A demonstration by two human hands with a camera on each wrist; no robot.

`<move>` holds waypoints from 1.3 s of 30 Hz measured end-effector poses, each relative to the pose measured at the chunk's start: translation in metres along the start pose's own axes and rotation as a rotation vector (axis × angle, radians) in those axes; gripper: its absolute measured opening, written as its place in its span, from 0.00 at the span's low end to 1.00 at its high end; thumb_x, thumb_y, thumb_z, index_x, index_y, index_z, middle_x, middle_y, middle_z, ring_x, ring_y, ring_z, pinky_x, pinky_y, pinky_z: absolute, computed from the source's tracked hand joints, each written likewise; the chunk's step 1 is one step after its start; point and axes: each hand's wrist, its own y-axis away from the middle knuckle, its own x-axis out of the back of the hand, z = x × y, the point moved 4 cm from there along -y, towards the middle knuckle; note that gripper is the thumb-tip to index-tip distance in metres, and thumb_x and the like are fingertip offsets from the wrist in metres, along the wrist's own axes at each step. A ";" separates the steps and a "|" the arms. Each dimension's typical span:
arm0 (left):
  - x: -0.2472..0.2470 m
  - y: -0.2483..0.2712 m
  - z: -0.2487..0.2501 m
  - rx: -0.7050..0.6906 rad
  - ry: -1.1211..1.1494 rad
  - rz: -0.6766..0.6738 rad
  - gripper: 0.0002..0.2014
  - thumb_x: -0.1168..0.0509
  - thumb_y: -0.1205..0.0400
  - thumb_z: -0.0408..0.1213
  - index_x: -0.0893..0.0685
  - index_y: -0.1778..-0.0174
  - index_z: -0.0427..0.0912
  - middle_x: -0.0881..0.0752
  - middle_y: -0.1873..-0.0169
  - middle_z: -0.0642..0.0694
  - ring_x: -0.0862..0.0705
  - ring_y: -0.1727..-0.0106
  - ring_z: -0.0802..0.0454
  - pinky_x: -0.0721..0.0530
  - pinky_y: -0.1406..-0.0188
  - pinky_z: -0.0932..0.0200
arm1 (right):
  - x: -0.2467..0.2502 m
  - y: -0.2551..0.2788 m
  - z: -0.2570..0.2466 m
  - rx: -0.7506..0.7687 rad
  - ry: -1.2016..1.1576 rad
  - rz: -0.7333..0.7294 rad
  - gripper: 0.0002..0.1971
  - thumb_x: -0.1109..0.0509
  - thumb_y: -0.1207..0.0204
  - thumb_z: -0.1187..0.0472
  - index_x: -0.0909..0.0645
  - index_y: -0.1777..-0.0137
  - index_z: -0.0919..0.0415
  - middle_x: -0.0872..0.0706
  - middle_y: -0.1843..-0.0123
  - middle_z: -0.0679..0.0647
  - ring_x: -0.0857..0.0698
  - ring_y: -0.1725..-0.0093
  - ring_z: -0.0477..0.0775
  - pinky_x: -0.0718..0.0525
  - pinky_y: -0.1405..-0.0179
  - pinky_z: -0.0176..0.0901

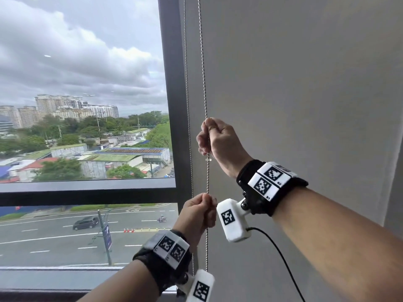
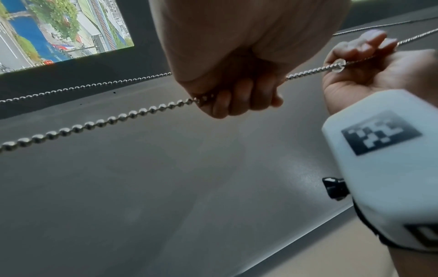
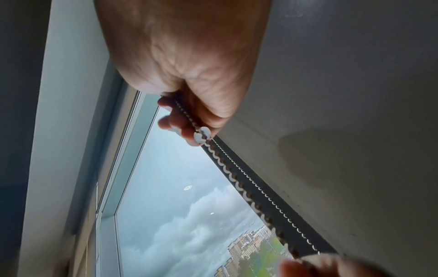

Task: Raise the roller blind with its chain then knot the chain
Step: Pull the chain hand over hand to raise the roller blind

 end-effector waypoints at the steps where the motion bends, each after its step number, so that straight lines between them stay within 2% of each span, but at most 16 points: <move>1: 0.002 0.000 0.002 0.000 0.015 -0.013 0.17 0.47 0.14 0.37 0.18 0.63 0.37 0.23 0.75 0.43 0.27 0.78 0.53 0.28 0.78 0.64 | 0.001 0.000 0.001 0.004 -0.007 0.009 0.18 0.50 0.11 0.64 0.32 0.65 0.58 0.27 0.74 0.55 0.32 0.78 0.50 0.33 0.75 0.43; 3: 0.005 0.001 0.007 0.001 0.046 -0.026 0.16 0.48 0.14 0.38 0.16 0.48 0.34 0.14 0.61 0.35 0.16 0.64 0.46 0.17 0.62 0.57 | 0.003 0.001 0.001 0.007 -0.010 0.033 0.18 0.50 0.12 0.64 0.33 0.65 0.57 0.31 0.75 0.53 0.35 0.79 0.47 0.35 0.78 0.38; 6: 0.008 -0.003 0.020 -0.031 0.058 -0.010 0.20 0.50 0.14 0.42 0.23 0.35 0.33 0.15 0.41 0.31 0.18 0.41 0.39 0.26 0.33 0.44 | 0.006 0.002 0.005 0.017 0.012 0.066 0.18 0.51 0.13 0.66 0.33 0.66 0.57 0.35 0.73 0.53 0.39 0.78 0.49 0.36 0.78 0.38; 8: 0.007 -0.008 0.037 -0.070 0.044 -0.009 0.22 0.52 0.14 0.43 0.25 0.33 0.33 0.16 0.38 0.34 0.20 0.35 0.40 0.30 0.28 0.44 | 0.007 0.007 0.010 0.021 0.038 0.080 0.18 0.51 0.14 0.67 0.33 0.66 0.57 0.35 0.73 0.53 0.39 0.77 0.49 0.36 0.78 0.40; 10: 0.005 -0.014 0.057 -0.126 0.046 -0.035 0.22 0.53 0.14 0.44 0.24 0.33 0.34 0.15 0.42 0.38 0.20 0.37 0.43 0.29 0.30 0.47 | 0.007 0.014 0.017 0.022 0.064 0.084 0.18 0.51 0.14 0.68 0.32 0.66 0.57 0.34 0.73 0.53 0.38 0.78 0.50 0.34 0.79 0.39; 14: -0.003 -0.027 0.096 -0.216 0.123 -0.065 0.24 0.52 0.14 0.44 0.26 0.32 0.30 0.15 0.49 0.40 0.16 0.49 0.48 0.22 0.40 0.54 | 0.009 0.033 0.035 -0.020 0.035 0.085 0.18 0.50 0.13 0.67 0.31 0.66 0.58 0.33 0.75 0.51 0.36 0.79 0.47 0.36 0.78 0.40; 18: -0.018 -0.038 0.123 -0.214 0.063 -0.105 0.23 0.54 0.14 0.49 0.24 0.34 0.37 0.14 0.45 0.42 0.17 0.41 0.46 0.28 0.30 0.50 | 0.013 0.050 0.047 -0.060 0.066 0.092 0.14 0.47 0.13 0.65 0.30 0.61 0.63 0.32 0.71 0.56 0.36 0.77 0.50 0.35 0.78 0.43; 20: -0.028 -0.039 0.132 -0.200 0.083 -0.140 0.22 0.55 0.14 0.49 0.23 0.38 0.39 0.14 0.45 0.41 0.18 0.40 0.44 0.29 0.31 0.49 | 0.016 0.057 0.052 -0.076 0.081 0.081 0.14 0.47 0.12 0.64 0.30 0.61 0.65 0.32 0.70 0.57 0.36 0.76 0.50 0.35 0.77 0.43; 26: -0.054 -0.043 0.150 -0.192 0.184 -0.205 0.20 0.54 0.14 0.48 0.21 0.46 0.38 0.13 0.57 0.42 0.14 0.54 0.46 0.21 0.49 0.55 | 0.026 0.079 0.063 -0.060 0.203 0.090 0.18 0.51 0.17 0.74 0.33 0.68 0.60 0.30 0.71 0.50 0.33 0.76 0.41 0.34 0.77 0.33; 28: -0.060 -0.045 0.149 -0.178 0.208 -0.214 0.20 0.53 0.14 0.47 0.20 0.51 0.39 0.15 0.66 0.44 0.15 0.64 0.50 0.20 0.59 0.58 | 0.028 0.087 0.068 -0.063 0.203 0.086 0.21 0.50 0.18 0.75 0.34 0.70 0.55 0.31 0.71 0.49 0.33 0.76 0.41 0.33 0.76 0.33; 29: -0.062 -0.045 0.146 -0.177 0.206 -0.204 0.19 0.53 0.13 0.46 0.20 0.54 0.40 0.17 0.72 0.47 0.20 0.72 0.53 0.22 0.67 0.60 | 0.029 0.090 0.072 -0.064 0.208 0.079 0.23 0.50 0.19 0.76 0.34 0.71 0.52 0.32 0.71 0.50 0.33 0.75 0.43 0.32 0.76 0.35; 31: -0.063 -0.047 0.139 -0.206 0.182 -0.161 0.18 0.52 0.13 0.44 0.22 0.61 0.41 0.28 0.81 0.52 0.33 0.82 0.58 0.35 0.81 0.64 | 0.031 0.096 0.079 -0.067 0.239 0.063 0.25 0.48 0.20 0.76 0.34 0.73 0.49 0.33 0.71 0.52 0.34 0.72 0.48 0.32 0.75 0.38; 33: -0.062 -0.048 0.131 -0.243 0.156 -0.115 0.18 0.52 0.13 0.41 0.27 0.67 0.42 0.35 0.84 0.53 0.41 0.84 0.59 0.43 0.83 0.66 | 0.033 0.101 0.082 -0.077 0.246 0.032 0.25 0.47 0.18 0.75 0.33 0.73 0.48 0.32 0.72 0.49 0.34 0.73 0.46 0.33 0.75 0.37; 35: -0.060 -0.048 0.128 -0.265 0.138 -0.080 0.19 0.53 0.13 0.35 0.29 0.70 0.43 0.38 0.85 0.53 0.43 0.85 0.58 0.46 0.82 0.66 | 0.035 0.101 0.079 -0.104 0.245 -0.016 0.22 0.47 0.15 0.69 0.30 0.71 0.51 0.27 0.73 0.47 0.31 0.74 0.45 0.30 0.72 0.39; 37: -0.058 -0.048 0.128 -0.281 0.118 -0.053 0.20 0.56 0.16 0.27 0.30 0.73 0.43 0.38 0.85 0.52 0.44 0.85 0.58 0.47 0.82 0.66 | 0.037 0.096 0.076 -0.142 0.260 -0.073 0.18 0.46 0.14 0.62 0.23 0.65 0.63 0.18 0.68 0.56 0.23 0.69 0.52 0.23 0.65 0.46; 39: -0.057 -0.047 0.129 -0.295 0.090 -0.021 0.20 0.59 0.22 0.21 0.31 0.74 0.43 0.38 0.87 0.52 0.44 0.86 0.58 0.48 0.83 0.66 | 0.041 0.088 0.074 -0.168 0.259 -0.104 0.19 0.45 0.17 0.57 0.18 0.57 0.69 0.12 0.60 0.64 0.14 0.60 0.61 0.16 0.52 0.52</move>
